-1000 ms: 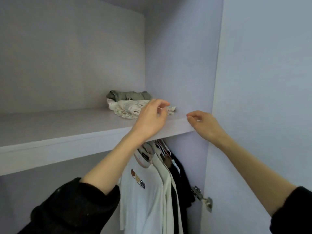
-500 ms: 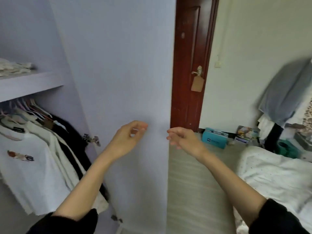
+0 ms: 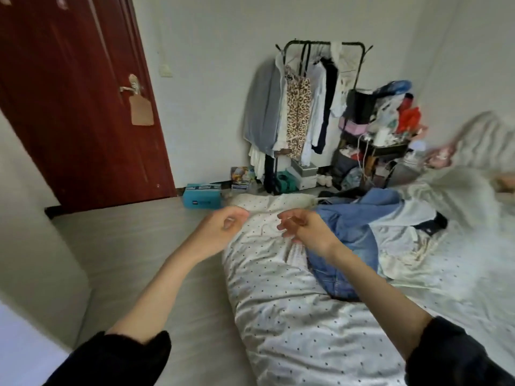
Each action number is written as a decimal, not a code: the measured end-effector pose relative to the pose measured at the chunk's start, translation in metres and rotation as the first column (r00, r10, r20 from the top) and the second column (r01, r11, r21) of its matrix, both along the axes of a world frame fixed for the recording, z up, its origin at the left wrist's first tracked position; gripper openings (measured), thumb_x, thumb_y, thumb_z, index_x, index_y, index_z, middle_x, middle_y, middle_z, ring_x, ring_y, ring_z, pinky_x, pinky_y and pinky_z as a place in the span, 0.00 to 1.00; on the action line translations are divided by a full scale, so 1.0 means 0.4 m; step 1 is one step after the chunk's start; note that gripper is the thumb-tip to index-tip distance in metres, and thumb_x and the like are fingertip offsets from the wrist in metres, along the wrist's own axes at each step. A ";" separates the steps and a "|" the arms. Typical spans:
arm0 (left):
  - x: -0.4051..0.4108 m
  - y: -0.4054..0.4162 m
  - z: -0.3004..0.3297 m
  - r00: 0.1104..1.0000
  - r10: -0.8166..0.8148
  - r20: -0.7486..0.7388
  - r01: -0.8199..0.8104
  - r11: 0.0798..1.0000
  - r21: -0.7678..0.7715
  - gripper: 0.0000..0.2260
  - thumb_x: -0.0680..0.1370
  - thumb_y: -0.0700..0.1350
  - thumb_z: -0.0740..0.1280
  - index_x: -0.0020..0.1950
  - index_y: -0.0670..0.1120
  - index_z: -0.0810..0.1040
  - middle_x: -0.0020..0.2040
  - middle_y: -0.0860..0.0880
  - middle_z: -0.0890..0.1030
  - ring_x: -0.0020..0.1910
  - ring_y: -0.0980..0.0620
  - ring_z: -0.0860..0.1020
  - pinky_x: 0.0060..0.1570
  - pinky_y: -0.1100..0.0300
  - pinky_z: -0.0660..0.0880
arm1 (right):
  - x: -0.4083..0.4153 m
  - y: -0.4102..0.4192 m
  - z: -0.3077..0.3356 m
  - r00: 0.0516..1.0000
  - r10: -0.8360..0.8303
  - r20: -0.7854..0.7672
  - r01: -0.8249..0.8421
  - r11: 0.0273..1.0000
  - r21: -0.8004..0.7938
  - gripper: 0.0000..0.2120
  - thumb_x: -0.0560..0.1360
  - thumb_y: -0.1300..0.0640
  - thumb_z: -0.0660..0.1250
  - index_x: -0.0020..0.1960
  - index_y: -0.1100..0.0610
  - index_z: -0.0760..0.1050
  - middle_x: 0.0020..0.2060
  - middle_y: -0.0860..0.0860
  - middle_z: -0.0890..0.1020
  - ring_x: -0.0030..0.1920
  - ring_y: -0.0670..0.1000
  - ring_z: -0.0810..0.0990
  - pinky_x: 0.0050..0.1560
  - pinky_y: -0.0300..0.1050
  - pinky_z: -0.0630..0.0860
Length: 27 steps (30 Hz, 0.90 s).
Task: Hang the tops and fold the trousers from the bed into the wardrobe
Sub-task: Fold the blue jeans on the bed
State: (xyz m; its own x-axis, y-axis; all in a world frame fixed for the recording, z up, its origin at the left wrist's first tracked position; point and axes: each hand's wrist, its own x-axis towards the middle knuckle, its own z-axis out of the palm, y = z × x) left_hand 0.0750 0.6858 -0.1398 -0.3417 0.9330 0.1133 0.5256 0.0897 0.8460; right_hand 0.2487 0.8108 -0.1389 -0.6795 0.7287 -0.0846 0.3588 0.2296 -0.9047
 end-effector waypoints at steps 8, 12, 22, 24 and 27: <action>0.130 0.400 -0.131 0.976 -0.200 0.088 0.209 0.973 -0.101 0.07 0.80 0.41 0.60 0.54 0.49 0.76 0.50 0.54 0.78 0.49 0.55 0.76 0.51 0.62 0.73 | 0.190 0.274 -0.122 0.953 -0.292 0.079 0.294 0.956 -0.015 0.13 0.79 0.58 0.63 0.61 0.61 0.75 0.44 0.55 0.82 0.41 0.51 0.80 0.44 0.42 0.77; 0.122 0.596 -0.248 0.947 -0.282 0.154 0.309 0.929 -0.205 0.07 0.80 0.43 0.61 0.52 0.54 0.76 0.50 0.55 0.79 0.52 0.54 0.77 0.53 0.60 0.73 | 0.207 0.419 -0.206 0.909 -0.392 0.142 0.402 0.915 -0.042 0.12 0.78 0.60 0.62 0.60 0.59 0.75 0.50 0.59 0.82 0.47 0.55 0.80 0.48 0.50 0.77; 0.069 1.015 -0.495 0.948 -0.299 0.114 0.316 0.816 -0.484 0.17 0.78 0.40 0.62 0.67 0.42 0.69 0.63 0.43 0.74 0.59 0.48 0.74 0.55 0.60 0.69 | 0.218 0.721 -0.432 0.751 -0.533 0.390 0.622 0.769 -0.146 0.15 0.77 0.60 0.62 0.62 0.59 0.75 0.52 0.56 0.81 0.49 0.52 0.79 0.55 0.53 0.77; 0.058 1.107 -0.554 0.954 -0.292 0.074 0.288 0.812 -0.508 0.22 0.77 0.40 0.65 0.70 0.41 0.66 0.67 0.42 0.71 0.64 0.46 0.72 0.59 0.59 0.68 | 0.223 0.783 -0.492 0.731 -0.526 0.435 0.634 0.758 -0.150 0.15 0.77 0.59 0.63 0.63 0.57 0.75 0.50 0.53 0.81 0.48 0.51 0.78 0.55 0.51 0.77; 0.046 1.216 -0.596 0.960 -0.274 0.048 0.265 0.845 -0.464 0.27 0.75 0.38 0.68 0.71 0.37 0.63 0.68 0.41 0.70 0.68 0.44 0.69 0.60 0.58 0.68 | 0.221 0.835 -0.560 0.699 -0.508 0.504 0.647 0.749 -0.143 0.15 0.77 0.56 0.63 0.63 0.54 0.75 0.56 0.52 0.80 0.53 0.52 0.79 0.55 0.46 0.75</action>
